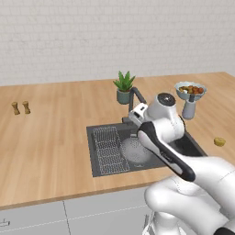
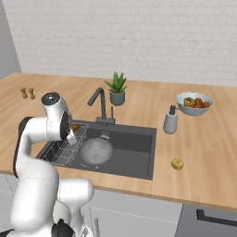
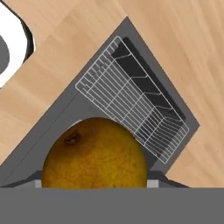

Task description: Put the colander in the sink, put the pear, kiwi in the colander, and turn on the sink faucet and pour water over the colander.

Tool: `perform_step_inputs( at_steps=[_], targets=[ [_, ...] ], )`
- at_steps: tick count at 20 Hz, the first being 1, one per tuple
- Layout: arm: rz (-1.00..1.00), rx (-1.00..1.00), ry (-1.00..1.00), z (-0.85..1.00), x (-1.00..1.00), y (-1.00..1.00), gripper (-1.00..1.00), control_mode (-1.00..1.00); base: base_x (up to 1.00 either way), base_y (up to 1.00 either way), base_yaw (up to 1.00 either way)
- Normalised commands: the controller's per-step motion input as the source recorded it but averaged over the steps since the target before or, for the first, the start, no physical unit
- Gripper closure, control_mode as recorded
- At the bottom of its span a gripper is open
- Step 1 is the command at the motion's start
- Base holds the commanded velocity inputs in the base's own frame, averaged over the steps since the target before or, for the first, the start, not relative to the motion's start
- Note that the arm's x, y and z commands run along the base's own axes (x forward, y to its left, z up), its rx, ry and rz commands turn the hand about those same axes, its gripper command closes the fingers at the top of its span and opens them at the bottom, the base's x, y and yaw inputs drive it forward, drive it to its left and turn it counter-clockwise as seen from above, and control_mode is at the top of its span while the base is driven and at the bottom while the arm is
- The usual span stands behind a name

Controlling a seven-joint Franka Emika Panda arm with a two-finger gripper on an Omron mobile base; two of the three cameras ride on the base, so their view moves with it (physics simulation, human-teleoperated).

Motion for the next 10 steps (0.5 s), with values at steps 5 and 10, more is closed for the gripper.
perform_step_inputs(
  at_steps=[5, 10],
  targets=[
    [-0.08, 0.41, 0.02, 0.00, 0.00, -0.73, 1.00, -1.00, 0.00, 0.00, 0.00],
    [-0.15, 0.38, 0.08, 0.00, 0.00, -0.50, 1.00, -1.00, 0.00, 0.00, 0.00]
  ],
)
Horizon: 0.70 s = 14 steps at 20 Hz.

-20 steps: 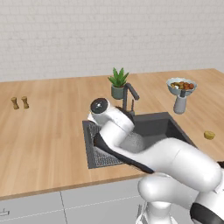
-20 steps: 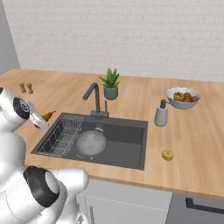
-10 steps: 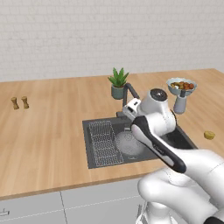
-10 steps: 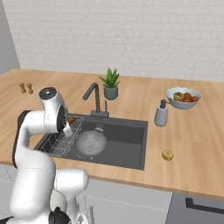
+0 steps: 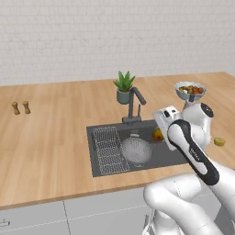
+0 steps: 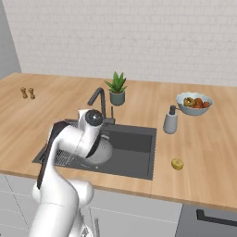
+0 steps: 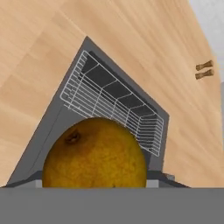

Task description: Put the colander in the sink, put the pear, kiwi in the colander, and turn on the sink faucet and pour water over the colander.

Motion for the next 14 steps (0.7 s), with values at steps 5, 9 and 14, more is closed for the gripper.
perform_step_inputs(
  at_steps=[5, 9, 14],
  targets=[
    [-0.11, 0.35, 0.21, 0.00, 0.19, -0.35, 1.00, -1.00, 0.00, 0.00, 0.00],
    [-0.06, 0.24, 0.44, 0.00, 0.58, -0.19, 1.00, -1.00, 0.00, 0.00, 0.00],
    [-0.01, 0.30, 0.41, 0.00, 0.65, -0.45, 1.00, -1.00, 0.00, 0.00, 0.00]
  ],
)
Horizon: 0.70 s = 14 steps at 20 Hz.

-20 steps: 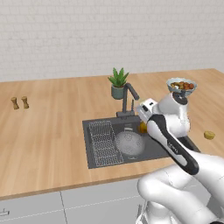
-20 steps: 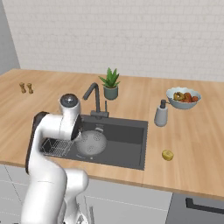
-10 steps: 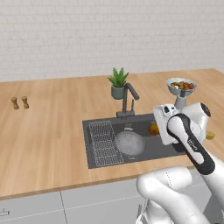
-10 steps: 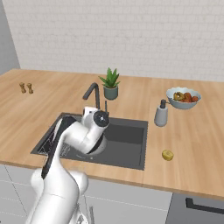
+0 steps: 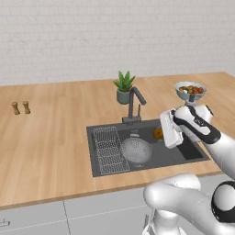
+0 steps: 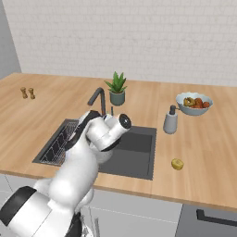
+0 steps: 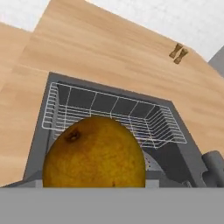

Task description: Put the colander in the sink, put the pear, kiwi in the colander, and turn on the sink faucet and pour water over the colander.

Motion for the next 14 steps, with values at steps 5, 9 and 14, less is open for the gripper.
perform_step_inputs(
  at_steps=[5, 9, 14],
  targets=[
    [-0.02, 0.27, 0.30, -0.14, 0.57, -0.38, 1.00, -1.00, 0.00, 0.00, 0.00],
    [-0.07, 0.19, 0.17, -0.47, 0.25, -0.02, 1.00, -1.00, 0.00, 0.00, 0.00],
    [-0.10, 0.16, 0.01, -0.53, -0.01, 0.11, 1.00, -1.00, 0.00, 0.00, 0.00]
  ],
)
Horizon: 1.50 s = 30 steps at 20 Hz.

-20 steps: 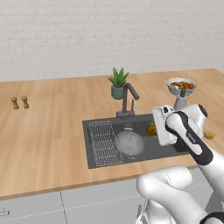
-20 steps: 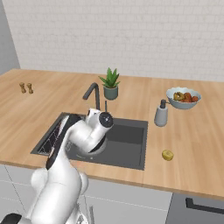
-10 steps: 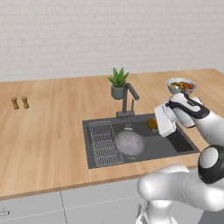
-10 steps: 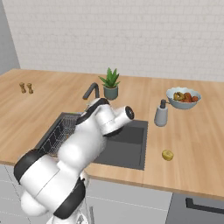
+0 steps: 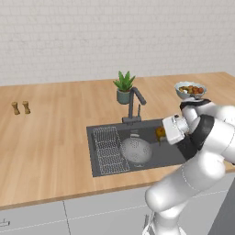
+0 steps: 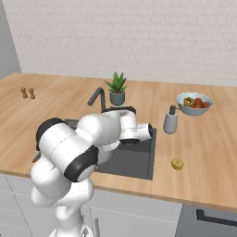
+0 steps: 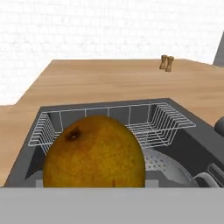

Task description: Put the colander in the sink, put the pear, kiwi in the colander, and turn on the sink faucet and pour water over the colander.

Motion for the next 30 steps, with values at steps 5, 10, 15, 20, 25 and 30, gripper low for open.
perform_step_inputs(
  at_steps=[5, 10, 15, 20, 25, 30],
  targets=[
    [-0.10, 0.11, -0.04, -0.24, -0.03, 0.48, 1.00, -1.00, 0.00, 0.00, 0.00],
    [-0.16, 0.01, 0.00, -0.36, 0.00, 0.52, 1.00, -1.00, 0.00, 0.00, 0.00],
    [-0.14, 0.00, 0.00, -0.48, 0.09, 0.38, 1.00, -1.00, 0.00, 0.00, 0.00],
    [-0.02, 0.07, 0.02, -0.31, 0.48, -0.12, 1.00, -1.00, 0.00, 0.00, 0.00],
    [0.00, 0.12, 0.02, -0.50, 0.35, -0.32, 1.00, -1.00, 0.00, 0.00, 0.00],
    [0.00, 0.04, 0.01, -0.55, 0.20, -0.06, 1.00, -1.00, 0.00, 0.00, 0.00]
  ],
)
